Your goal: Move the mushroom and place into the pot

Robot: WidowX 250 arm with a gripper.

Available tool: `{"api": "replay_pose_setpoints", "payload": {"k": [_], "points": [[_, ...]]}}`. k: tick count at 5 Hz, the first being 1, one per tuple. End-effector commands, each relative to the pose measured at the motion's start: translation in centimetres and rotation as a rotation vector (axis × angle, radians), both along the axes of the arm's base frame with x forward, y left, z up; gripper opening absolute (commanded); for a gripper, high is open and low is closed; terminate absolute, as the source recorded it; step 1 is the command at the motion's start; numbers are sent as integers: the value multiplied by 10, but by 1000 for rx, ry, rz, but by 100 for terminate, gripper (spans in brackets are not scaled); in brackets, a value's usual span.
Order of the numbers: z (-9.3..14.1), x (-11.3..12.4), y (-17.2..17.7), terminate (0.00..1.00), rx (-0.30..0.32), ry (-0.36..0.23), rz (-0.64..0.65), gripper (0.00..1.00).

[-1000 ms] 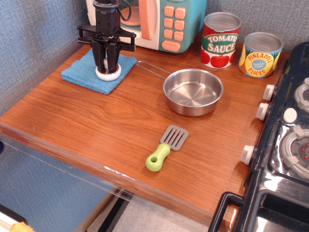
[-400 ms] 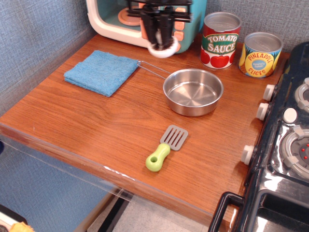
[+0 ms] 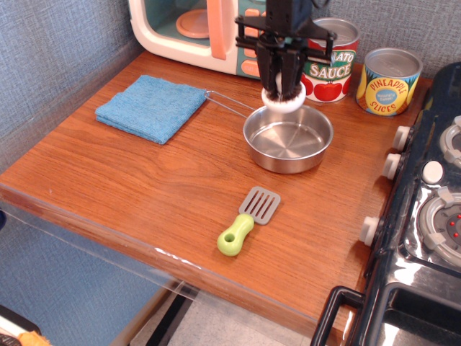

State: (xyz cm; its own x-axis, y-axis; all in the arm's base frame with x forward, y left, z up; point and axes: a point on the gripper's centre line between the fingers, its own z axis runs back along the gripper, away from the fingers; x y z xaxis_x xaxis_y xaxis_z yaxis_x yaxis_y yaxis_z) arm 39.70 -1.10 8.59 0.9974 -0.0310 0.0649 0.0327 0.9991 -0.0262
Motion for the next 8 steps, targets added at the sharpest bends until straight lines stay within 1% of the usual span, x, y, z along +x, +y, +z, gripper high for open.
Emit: {"api": "replay_pose_setpoints", "payload": {"k": [1, 2, 3, 4, 5, 6, 7, 8], "points": [[-6, -11, -7, 0, 51, 14, -53, 100], [-9, -10, -6, 0, 50, 33, -47, 100], [7, -14, 1, 0, 38, 6, -44, 100], [43, -29, 14, 0, 28, -67, -42, 100], [54, -42, 31, 0, 32, -70, -21, 100], [50, -47, 45, 0, 29, -42, -14, 100], [48, -51, 56, 0, 31, -29, 4, 100], [48, -51, 56, 0, 31, -29, 4, 100]]}}
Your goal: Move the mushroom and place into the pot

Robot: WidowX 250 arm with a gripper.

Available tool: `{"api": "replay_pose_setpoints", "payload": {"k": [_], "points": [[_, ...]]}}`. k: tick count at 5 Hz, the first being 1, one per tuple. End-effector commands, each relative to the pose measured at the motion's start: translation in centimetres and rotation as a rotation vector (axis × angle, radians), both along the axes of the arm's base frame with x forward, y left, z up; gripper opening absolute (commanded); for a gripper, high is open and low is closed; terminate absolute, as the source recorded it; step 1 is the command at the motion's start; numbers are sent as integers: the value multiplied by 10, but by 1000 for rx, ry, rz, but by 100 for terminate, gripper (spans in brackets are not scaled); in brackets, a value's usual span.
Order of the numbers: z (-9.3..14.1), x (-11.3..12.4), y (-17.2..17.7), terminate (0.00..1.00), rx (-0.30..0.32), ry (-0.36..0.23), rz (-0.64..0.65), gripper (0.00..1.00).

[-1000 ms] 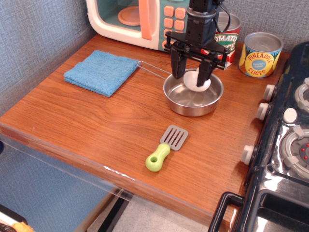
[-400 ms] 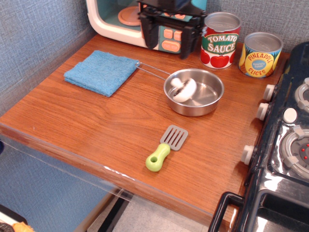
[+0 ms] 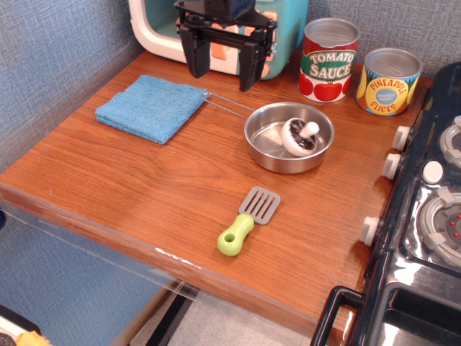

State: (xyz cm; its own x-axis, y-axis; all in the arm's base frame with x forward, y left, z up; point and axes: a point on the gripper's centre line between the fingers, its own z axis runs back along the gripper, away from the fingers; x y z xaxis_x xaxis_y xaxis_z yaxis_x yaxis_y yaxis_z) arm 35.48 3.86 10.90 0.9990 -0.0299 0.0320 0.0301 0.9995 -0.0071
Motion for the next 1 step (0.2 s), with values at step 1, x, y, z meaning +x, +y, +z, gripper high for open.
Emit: {"api": "replay_pose_setpoints", "payload": {"k": [1], "points": [[24, -8, 6, 100, 11, -61, 1, 100]]}}
